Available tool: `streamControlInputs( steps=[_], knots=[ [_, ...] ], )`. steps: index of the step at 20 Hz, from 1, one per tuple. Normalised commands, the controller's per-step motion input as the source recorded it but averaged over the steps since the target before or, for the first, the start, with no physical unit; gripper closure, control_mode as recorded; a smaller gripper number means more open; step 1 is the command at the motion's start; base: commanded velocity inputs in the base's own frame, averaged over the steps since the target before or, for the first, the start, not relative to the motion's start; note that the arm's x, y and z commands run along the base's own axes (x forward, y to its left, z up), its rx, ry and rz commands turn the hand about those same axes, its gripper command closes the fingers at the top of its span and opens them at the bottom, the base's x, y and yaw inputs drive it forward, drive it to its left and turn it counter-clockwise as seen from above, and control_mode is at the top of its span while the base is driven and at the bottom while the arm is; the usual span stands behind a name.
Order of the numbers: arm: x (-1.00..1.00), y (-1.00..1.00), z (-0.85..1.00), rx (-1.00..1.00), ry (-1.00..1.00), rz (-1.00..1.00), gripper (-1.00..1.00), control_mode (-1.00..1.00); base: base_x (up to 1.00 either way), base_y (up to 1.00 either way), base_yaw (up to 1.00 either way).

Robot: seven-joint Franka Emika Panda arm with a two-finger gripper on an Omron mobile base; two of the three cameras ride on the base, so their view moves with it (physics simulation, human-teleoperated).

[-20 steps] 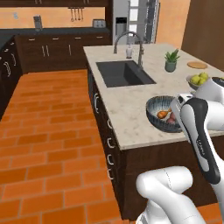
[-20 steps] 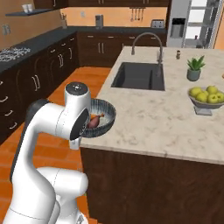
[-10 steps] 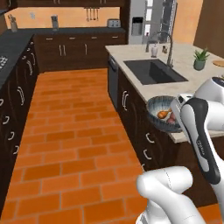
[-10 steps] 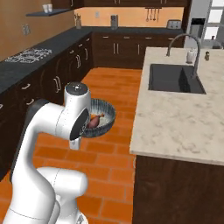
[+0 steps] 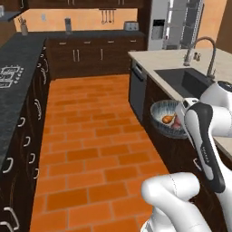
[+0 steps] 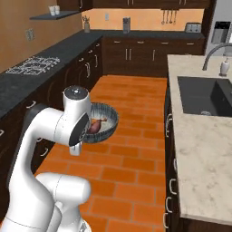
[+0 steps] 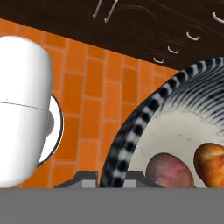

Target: Pick the chicken drumstick and potato from their plates and place them in the bowl. Then put the bowl in the fridge.

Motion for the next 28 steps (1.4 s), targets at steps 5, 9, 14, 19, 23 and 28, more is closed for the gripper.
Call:
streamControlInputs(
  steps=[5,9,14,19,23,28],
  knots=[
    [0.0,0.0,0.0,0.0,0.0,0.0,1.0,1.0,0.98,0.45,-0.04],
    [0.0,0.0,0.0,0.0,0.0,0.0,1.0,1.0,0.97,0.77,-0.09],
    [0.0,0.0,0.0,0.0,0.0,0.0,1.0,1.0,0.95,0.77,-0.09],
    [0.0,0.0,0.0,0.0,0.0,0.0,1.0,1.0,1.0,0.26,-0.03],
    [0.0,0.0,0.0,0.0,0.0,0.0,1.0,1.0,1.0,-0.36,0.0],
    [0.0,0.0,0.0,0.0,0.0,0.0,1.0,1.0,1.0,0.0,0.0]
  ],
)
